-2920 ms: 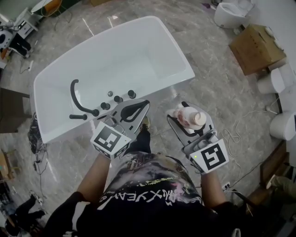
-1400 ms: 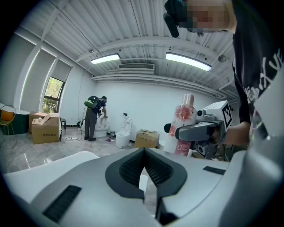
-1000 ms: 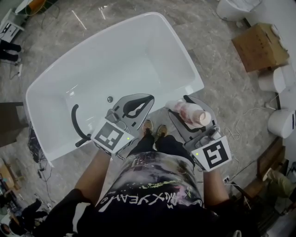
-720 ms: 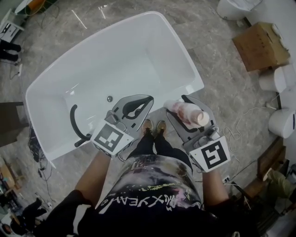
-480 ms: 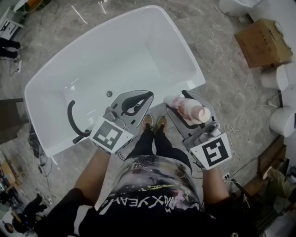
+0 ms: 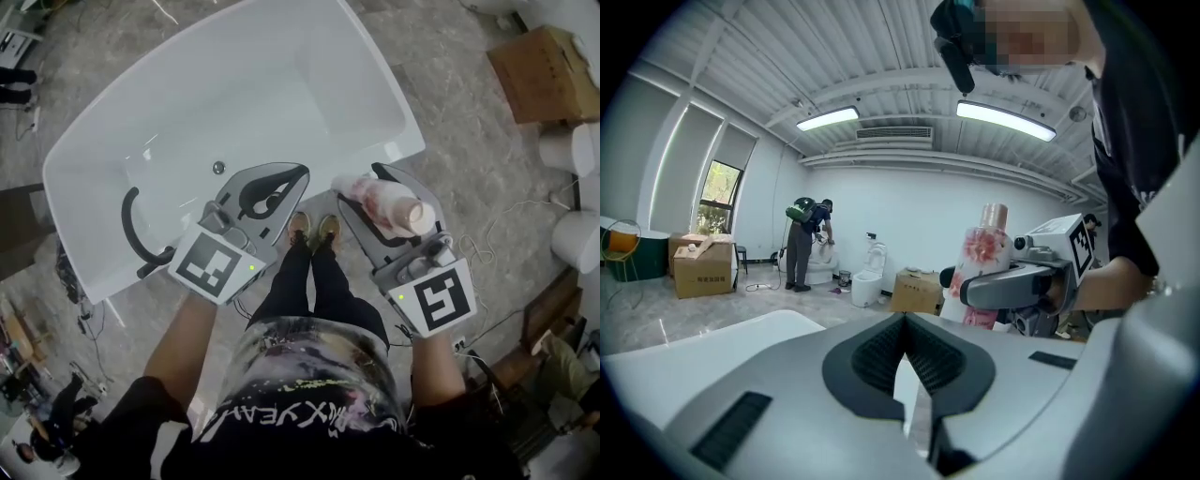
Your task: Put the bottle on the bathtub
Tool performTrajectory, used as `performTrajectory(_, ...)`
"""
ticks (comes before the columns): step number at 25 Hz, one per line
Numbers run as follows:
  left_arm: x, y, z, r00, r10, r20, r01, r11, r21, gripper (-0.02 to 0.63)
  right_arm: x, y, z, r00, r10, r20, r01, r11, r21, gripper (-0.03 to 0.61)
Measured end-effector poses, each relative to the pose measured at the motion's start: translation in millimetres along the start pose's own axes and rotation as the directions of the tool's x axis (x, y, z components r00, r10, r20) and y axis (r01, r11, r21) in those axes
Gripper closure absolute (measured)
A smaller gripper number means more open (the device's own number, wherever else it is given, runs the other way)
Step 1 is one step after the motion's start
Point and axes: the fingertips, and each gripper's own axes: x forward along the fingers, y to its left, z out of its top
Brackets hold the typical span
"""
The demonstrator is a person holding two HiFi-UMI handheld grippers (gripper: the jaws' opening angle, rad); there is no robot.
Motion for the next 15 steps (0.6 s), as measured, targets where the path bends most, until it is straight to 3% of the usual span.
performTrajectory(8, 22, 5, -22, 1.000, 0.023, 0.012, -0.023, 1.000, 0.000, 0.603, 9, -10, -28, 1.000, 0.002, -0.010, -0.002, 0.998, -0.055, 0.356)
performTrajectory(15, 35, 12, -53, 0.999, 0.047, 0.018, -0.046, 0.999, -0.026, 0.603, 19, -19, -60, 1.000, 0.004, -0.023, -0.005, 0.999, -0.046, 0.356)
